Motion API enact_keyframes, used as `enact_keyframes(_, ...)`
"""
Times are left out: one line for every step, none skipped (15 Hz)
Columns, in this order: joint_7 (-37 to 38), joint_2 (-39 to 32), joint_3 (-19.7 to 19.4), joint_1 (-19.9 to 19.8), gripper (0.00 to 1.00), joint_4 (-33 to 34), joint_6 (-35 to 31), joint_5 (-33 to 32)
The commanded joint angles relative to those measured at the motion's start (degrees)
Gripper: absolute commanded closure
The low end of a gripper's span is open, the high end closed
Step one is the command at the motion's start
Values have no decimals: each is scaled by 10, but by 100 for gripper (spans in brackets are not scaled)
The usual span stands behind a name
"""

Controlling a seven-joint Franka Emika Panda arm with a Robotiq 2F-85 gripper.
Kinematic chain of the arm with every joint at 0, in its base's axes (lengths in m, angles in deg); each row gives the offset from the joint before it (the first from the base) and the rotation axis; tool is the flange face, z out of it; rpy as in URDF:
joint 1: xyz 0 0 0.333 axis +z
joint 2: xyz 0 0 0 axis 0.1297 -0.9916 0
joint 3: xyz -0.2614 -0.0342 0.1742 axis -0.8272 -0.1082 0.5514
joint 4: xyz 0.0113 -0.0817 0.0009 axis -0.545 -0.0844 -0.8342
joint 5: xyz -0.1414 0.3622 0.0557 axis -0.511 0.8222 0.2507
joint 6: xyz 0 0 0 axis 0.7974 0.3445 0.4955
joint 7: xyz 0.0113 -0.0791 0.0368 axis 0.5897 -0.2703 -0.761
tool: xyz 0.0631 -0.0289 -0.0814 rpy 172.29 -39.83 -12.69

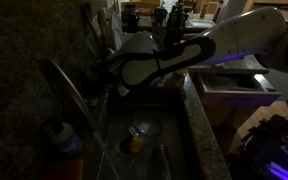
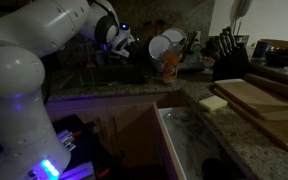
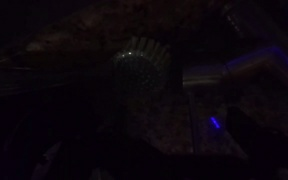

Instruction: Close the tap

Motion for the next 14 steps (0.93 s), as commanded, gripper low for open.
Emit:
enact_keyframes(-33, -30, 26, 9, 0, 41, -9, -6)
enact_keyframes(-37, -35, 30, 13, 0, 49, -9, -6)
enact_keyframes(-35, -35, 26, 17, 0, 52, -6, -7)
enact_keyframes(-42, -38, 29, 17, 0, 55, -3, -7)
enact_keyframes(-43, -41, 35, 15, 19, 56, -1, -3)
enact_keyframes(-41, -44, 38, 14, 28, 57, 2, 1)
enact_keyframes(-39, -47, 43, 13, 36, 58, 8, 4)
enact_keyframes(-38, -49, 46, 12, 42, 60, 16, 4)
enact_keyframes(-44, -52, 53, 12, 50, 65, 18, 4)
enact_keyframes(-51, -56, 62, 11, 55, 71, 21, 2)
enact_keyframes(-53, -58, 63, 13, 63, 76, 20, -1)
enact_keyframes(-59, -58, 65, 14, 69, 82, 18, -4)
enact_keyframes(-65, -59, 62, 15, 77, 87, 17, -7)
enact_keyframes(-70, -59, 60, 17, 83, 93, 16, -8)
